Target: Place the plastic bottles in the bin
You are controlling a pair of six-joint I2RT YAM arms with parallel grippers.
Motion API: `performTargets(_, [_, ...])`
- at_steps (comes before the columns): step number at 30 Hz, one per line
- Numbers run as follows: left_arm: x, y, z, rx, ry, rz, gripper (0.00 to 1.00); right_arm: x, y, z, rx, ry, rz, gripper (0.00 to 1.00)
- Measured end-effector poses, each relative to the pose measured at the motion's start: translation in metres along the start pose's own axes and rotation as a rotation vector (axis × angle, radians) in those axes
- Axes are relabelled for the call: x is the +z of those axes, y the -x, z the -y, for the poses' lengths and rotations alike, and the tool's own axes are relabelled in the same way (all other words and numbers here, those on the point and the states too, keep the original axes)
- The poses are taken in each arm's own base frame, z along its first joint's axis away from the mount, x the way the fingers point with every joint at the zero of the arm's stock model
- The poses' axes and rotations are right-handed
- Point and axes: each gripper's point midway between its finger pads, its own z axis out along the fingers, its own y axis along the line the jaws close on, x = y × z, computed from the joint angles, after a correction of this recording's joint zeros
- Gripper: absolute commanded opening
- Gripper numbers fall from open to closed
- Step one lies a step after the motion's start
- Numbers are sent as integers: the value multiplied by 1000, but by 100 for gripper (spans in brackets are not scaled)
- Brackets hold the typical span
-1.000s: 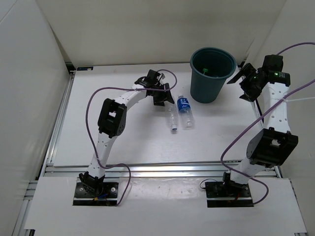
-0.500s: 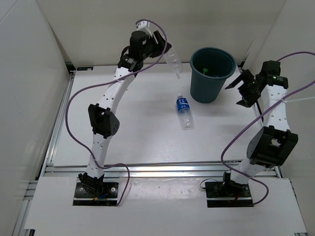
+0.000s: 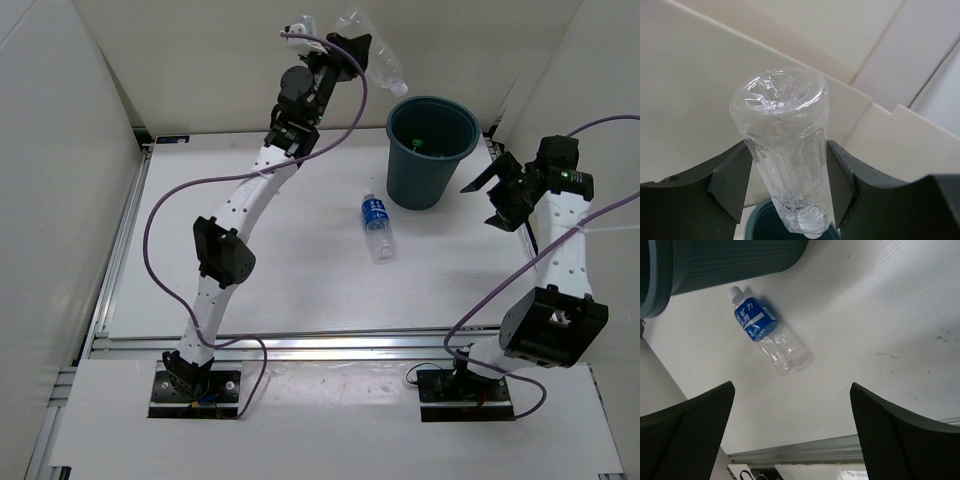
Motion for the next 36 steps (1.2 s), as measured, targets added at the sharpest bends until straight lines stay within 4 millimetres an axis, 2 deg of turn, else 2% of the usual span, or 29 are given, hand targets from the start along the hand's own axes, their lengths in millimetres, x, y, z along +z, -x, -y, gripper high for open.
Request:
performTargets(5, [-4,0,46,-1,-66,68,47,-22,-11,0,-17,18,46,99])
performTargets(10, [-7,-16,66,-6,-99,80,48,-52,-34,0,-44,63,100,99])
performTargets(13, [-8,-47,65,0,-100,46,46,-66,-45,-1,-70,93,120,99])
performTargets(16, [-9,-87,55,17,-82,-5,49,-74,-53,-1,-96,111,130,99])
performTargets(17, [-10,-99,51,23,-77,-23,61,-76,-55,0,-102,115,133,99])
performTargets(19, [-12,-119,44,38,-68,-53,100,-77,-61,0,-110,125,122,99])
performTargets(22, [-13,-132,36,68,-55,-83,100,-75,-65,-2,-116,143,99,99])
performTargets(24, [-13,-127,36,95,-50,-78,100,-73,-67,-5,-118,164,75,99])
performTargets(26, [-13,-112,28,129,-17,-87,100,-72,-69,-8,-116,181,55,99])
performTargets(29, [-24,-71,13,168,57,-132,100,-70,-66,-14,-115,197,39,99])
performTargets(31, [-48,-31,-5,168,109,-180,100,-72,-61,-19,-122,212,45,99])
performTargets(33, [-80,13,-16,144,105,-213,100,-74,-56,-25,-133,237,59,99])
performTargets(35, [-108,46,-15,102,53,-238,100,-73,-54,-28,-132,250,60,99])
performTargets(36, [-119,54,-9,75,4,-260,100,-70,-53,-29,-126,250,55,99])
